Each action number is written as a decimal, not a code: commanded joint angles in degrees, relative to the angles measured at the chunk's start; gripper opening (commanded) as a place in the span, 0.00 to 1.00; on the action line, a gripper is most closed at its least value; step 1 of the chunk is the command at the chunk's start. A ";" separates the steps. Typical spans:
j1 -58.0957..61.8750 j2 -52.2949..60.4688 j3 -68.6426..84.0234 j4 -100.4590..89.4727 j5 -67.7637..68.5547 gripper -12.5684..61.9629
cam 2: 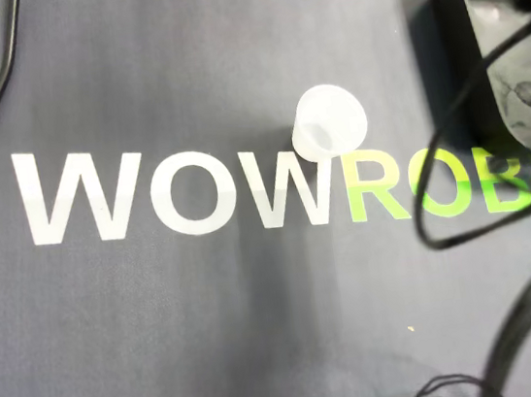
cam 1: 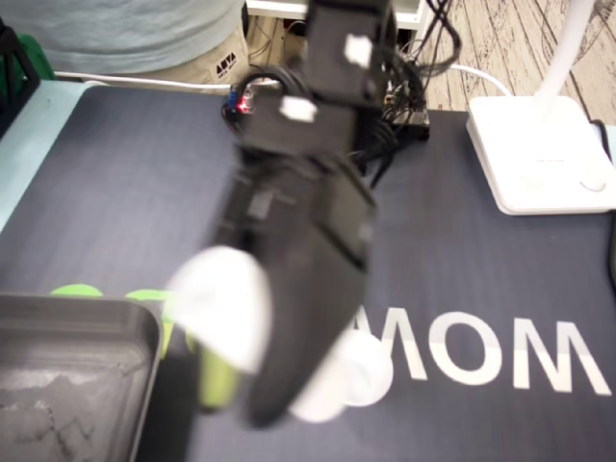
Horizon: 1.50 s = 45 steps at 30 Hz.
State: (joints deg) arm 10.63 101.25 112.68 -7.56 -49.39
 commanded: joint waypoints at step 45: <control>25.31 -47.11 -50.98 7.73 114.87 0.24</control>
State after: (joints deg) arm 36.47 52.73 68.12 4.75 64.60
